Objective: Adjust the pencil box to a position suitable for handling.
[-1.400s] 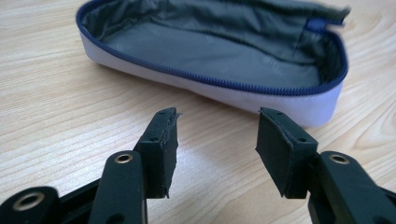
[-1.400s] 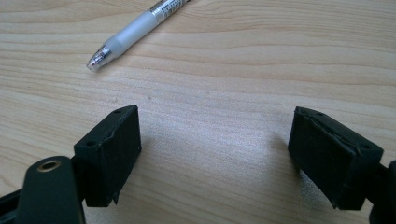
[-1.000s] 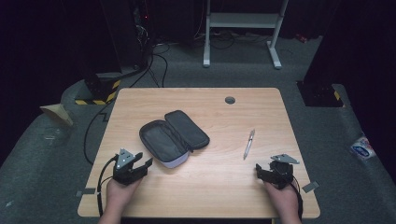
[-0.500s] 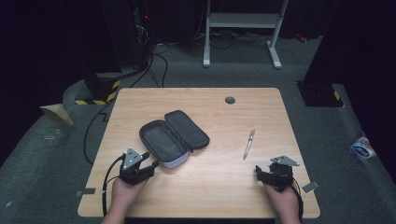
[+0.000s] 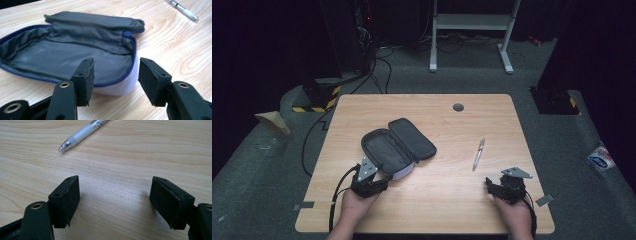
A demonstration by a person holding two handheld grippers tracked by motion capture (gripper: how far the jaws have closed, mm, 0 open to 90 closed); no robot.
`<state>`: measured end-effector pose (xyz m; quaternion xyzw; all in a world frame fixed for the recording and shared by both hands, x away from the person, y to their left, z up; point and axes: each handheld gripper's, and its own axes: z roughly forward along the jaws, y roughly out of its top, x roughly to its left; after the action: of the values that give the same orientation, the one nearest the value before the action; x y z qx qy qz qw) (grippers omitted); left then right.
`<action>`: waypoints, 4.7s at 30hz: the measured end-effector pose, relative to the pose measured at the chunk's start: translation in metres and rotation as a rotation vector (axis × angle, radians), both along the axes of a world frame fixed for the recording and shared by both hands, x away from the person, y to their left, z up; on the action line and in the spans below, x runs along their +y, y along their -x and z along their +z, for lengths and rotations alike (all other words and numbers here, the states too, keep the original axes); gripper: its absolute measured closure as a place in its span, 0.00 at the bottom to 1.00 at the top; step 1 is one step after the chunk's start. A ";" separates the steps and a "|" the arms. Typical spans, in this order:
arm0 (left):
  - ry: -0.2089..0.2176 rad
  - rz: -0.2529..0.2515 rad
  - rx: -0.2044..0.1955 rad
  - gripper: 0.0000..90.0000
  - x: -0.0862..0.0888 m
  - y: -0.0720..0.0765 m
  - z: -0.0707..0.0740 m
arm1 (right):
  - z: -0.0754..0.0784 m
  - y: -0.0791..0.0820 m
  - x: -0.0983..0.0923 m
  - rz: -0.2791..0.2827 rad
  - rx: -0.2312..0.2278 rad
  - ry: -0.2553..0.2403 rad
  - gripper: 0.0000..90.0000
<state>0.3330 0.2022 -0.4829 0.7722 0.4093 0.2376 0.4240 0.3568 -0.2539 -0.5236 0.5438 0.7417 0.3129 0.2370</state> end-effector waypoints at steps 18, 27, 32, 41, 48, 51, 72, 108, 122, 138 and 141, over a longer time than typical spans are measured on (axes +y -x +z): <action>-0.069 -0.065 0.056 0.74 -0.022 -0.003 -0.017 | 0.000 0.001 0.000 0.002 -0.006 0.004 0.29; -0.079 -0.096 0.040 0.88 -0.032 0.002 -0.018 | 0.000 0.001 0.000 0.012 0.000 0.002 0.29; -0.068 -0.124 0.033 0.94 -0.039 0.007 -0.017 | 0.000 0.001 0.000 0.019 -0.001 0.002 0.29; -0.055 -0.177 0.018 0.96 -0.054 0.016 -0.013 | 0.000 0.002 0.001 0.022 -0.003 0.003 0.29; -0.051 -0.207 0.011 0.96 -0.062 0.022 -0.010 | 0.000 0.002 0.000 0.025 -0.005 0.003 0.30; -0.055 -0.211 0.007 0.95 -0.061 0.022 -0.010 | 0.000 0.002 0.000 0.025 -0.005 0.003 0.30; 0.029 -0.076 -0.007 0.70 -0.002 0.010 0.014 | 0.000 0.003 0.001 0.018 -0.010 0.000 0.34; 0.106 0.216 0.067 0.85 0.090 -0.014 -0.013 | 0.000 0.002 0.001 0.018 -0.009 0.000 0.35; 0.100 0.200 0.082 0.92 0.089 -0.015 -0.018 | 0.000 0.002 0.001 0.018 -0.010 0.000 0.35; 0.067 0.060 0.067 0.94 0.060 -0.013 -0.011 | 0.000 0.002 0.001 0.021 -0.009 -0.002 0.35; 0.048 0.027 0.061 0.94 0.049 -0.014 -0.011 | 0.000 0.003 0.001 0.026 -0.009 -0.002 0.35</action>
<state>0.3465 0.2515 -0.4936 0.7630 0.4383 0.2097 0.4264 0.3541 -0.2530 -0.5232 0.5331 0.7473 0.3190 0.2359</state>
